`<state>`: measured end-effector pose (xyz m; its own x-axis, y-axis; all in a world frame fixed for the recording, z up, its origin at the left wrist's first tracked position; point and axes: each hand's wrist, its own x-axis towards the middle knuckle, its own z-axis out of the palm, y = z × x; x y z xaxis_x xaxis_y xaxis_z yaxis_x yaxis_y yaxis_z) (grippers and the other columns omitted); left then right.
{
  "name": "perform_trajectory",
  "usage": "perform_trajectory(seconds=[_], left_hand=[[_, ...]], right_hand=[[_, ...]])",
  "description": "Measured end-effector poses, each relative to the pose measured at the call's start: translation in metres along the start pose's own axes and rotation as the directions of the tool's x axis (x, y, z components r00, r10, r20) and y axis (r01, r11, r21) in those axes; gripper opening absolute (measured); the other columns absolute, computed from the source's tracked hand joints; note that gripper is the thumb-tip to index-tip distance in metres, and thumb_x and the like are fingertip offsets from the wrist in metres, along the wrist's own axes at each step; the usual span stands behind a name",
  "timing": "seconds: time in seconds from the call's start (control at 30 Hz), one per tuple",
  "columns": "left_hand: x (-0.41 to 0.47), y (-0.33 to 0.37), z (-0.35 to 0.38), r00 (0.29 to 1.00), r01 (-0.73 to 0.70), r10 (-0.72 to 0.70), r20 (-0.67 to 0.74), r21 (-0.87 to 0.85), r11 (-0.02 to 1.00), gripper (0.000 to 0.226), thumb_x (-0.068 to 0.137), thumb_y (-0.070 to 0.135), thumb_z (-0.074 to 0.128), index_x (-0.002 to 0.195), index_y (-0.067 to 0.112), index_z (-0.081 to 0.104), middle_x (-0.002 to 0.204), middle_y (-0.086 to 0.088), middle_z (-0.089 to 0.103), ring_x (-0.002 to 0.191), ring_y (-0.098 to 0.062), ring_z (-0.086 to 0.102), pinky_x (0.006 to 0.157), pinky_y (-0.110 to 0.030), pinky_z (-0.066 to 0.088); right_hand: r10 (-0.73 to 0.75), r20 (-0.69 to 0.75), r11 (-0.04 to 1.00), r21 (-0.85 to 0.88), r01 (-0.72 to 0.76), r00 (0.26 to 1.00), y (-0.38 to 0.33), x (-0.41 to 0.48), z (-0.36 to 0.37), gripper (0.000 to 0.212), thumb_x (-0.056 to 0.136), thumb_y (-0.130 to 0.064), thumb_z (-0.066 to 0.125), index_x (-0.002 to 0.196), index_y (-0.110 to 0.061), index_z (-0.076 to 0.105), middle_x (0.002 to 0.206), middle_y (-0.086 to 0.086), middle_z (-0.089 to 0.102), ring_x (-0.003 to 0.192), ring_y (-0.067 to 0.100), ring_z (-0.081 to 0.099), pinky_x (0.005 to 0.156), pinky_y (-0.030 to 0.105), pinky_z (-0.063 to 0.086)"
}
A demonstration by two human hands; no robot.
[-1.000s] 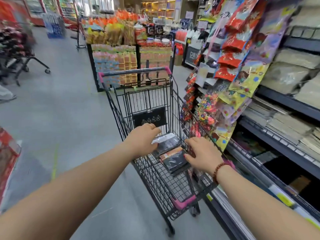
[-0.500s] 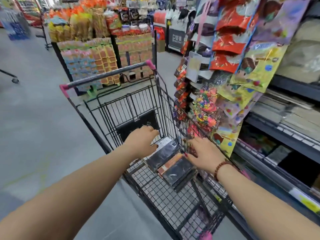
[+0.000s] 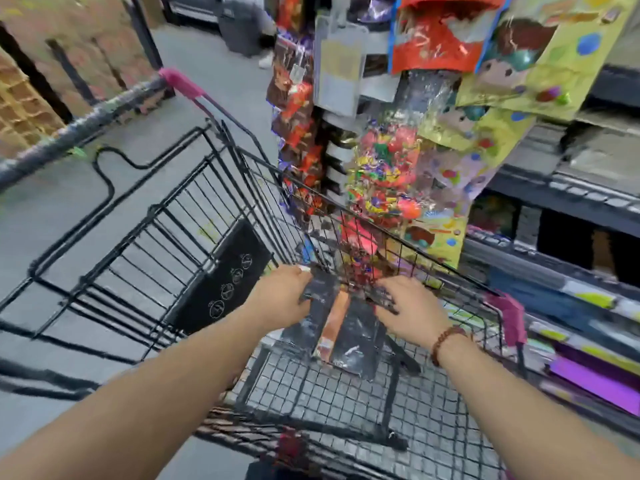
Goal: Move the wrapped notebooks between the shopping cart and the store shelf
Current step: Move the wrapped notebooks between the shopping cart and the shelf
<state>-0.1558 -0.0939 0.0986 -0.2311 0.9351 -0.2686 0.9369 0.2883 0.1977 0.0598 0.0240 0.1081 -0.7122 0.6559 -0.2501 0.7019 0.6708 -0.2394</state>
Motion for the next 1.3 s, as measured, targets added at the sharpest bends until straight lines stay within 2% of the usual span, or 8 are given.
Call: perform_trajectory(seconds=[0.2, 0.43, 0.6, 0.7, 0.83, 0.97, 1.07, 1.3], left_hand=[[0.034, -0.033, 0.046, 0.993, 0.046, -0.037, 0.114, -0.075, 0.996, 0.049, 0.086, 0.038, 0.054, 0.129, 0.015, 0.049, 0.127, -0.011, 0.054, 0.116, -0.031, 0.051, 0.091, -0.041, 0.048], [0.054, -0.053, 0.113, 0.987, 0.036, -0.017, 0.163, -0.111, 0.993, 0.047, 0.084, 0.036, 0.055, 0.126, 0.015, 0.052, 0.120, -0.012, 0.058, 0.117, -0.032, 0.050, 0.092, -0.042, 0.048], [0.071, -0.062, 0.150, 0.994, -0.024, 0.037, 0.099, -0.127, 0.992, 0.043, 0.080, 0.035, 0.055, 0.119, 0.015, 0.057, 0.113, -0.011, 0.060, 0.109, -0.033, 0.054, 0.086, -0.041, 0.049], [0.080, -0.060, 0.168, 0.994, -0.028, 0.043, 0.104, -0.147, 0.989, 0.054, 0.080, 0.039, 0.054, 0.130, 0.018, 0.048, 0.122, -0.009, 0.054, 0.115, -0.031, 0.050, 0.092, -0.044, 0.047], [0.084, -0.055, 0.190, 0.997, -0.053, 0.064, 0.052, -0.182, 0.982, 0.054, 0.084, 0.030, 0.061, 0.133, 0.012, 0.048, 0.131, -0.012, 0.051, 0.121, -0.031, 0.046, 0.094, -0.038, 0.042], [0.081, -0.060, 0.209, 0.996, -0.075, 0.081, 0.021, -0.204, 0.976, 0.055, 0.082, 0.028, 0.064, 0.133, 0.010, 0.051, 0.135, -0.011, 0.050, 0.124, -0.030, 0.044, 0.100, -0.039, 0.040], [0.079, -0.063, 0.219, 0.993, -0.118, 0.112, -0.042, -0.214, 0.970, 0.054, 0.075, 0.021, 0.071, 0.125, 0.006, 0.057, 0.129, -0.014, 0.054, 0.119, -0.035, 0.050, 0.096, -0.044, 0.044], [0.078, -0.063, 0.226, 0.995, -0.087, 0.070, -0.072, -0.270, 0.959, 0.054, 0.074, 0.019, 0.071, 0.126, 0.008, 0.058, 0.130, -0.011, 0.054, 0.120, -0.032, 0.048, 0.100, -0.045, 0.043]], right_hand=[[0.224, 0.042, 0.964, 0.135, -0.228, 0.974, 0.000, 0.012, 0.046, 0.045, 0.086, -0.034, 0.056, 0.127, -0.016, 0.052, 0.122, 0.010, 0.058, 0.115, 0.028, 0.050, 0.094, 0.037, 0.045], [0.449, 0.119, 0.819, 0.342, -0.461, 0.886, 0.006, 0.030, 0.132, 0.038, 0.081, -0.039, 0.056, 0.111, -0.017, 0.061, 0.106, 0.006, 0.064, 0.099, 0.027, 0.059, 0.081, 0.036, 0.051], [0.586, 0.175, 0.662, 0.459, -0.592, 0.791, 0.018, 0.043, 0.200, 0.052, 0.065, -0.061, 0.050, 0.097, -0.022, 0.058, 0.095, 0.007, 0.063, 0.094, 0.028, 0.060, 0.079, 0.038, 0.053], [0.671, 0.144, 0.590, 0.491, -0.641, 0.728, 0.015, 0.049, 0.224, 0.062, 0.066, -0.055, 0.067, 0.109, -0.012, 0.054, 0.107, 0.014, 0.059, 0.105, 0.032, 0.052, 0.089, 0.043, 0.048], [0.723, 0.149, 0.527, 0.513, -0.678, 0.675, 0.015, 0.054, 0.248, 0.090, 0.049, -0.079, 0.061, 0.112, -0.016, 0.054, 0.108, 0.009, 0.059, 0.102, 0.027, 0.057, 0.085, 0.040, 0.052], [0.777, 0.189, 0.437, 0.524, -0.731, 0.600, 0.013, 0.060, 0.257, 0.087, 0.049, -0.069, 0.075, 0.113, -0.015, 0.050, 0.112, 0.006, 0.055, 0.097, 0.026, 0.059, 0.077, 0.036, 0.053], [0.776, 0.178, 0.436, 0.542, -0.718, 0.605, 0.021, 0.059, 0.268, 0.088, 0.047, -0.072, 0.074, 0.108, -0.012, 0.054, 0.108, 0.007, 0.058, 0.090, 0.024, 0.061, 0.070, 0.029, 0.051], [0.724, 0.210, 0.308, 0.754, -0.580, 0.657, 0.044, 0.045, 0.262, 0.038, 0.070, -0.025, 0.081, 0.096, -0.016, 0.054, 0.085, -0.006, 0.063, 0.077, 0.011, 0.059, 0.058, 0.016, 0.039]])
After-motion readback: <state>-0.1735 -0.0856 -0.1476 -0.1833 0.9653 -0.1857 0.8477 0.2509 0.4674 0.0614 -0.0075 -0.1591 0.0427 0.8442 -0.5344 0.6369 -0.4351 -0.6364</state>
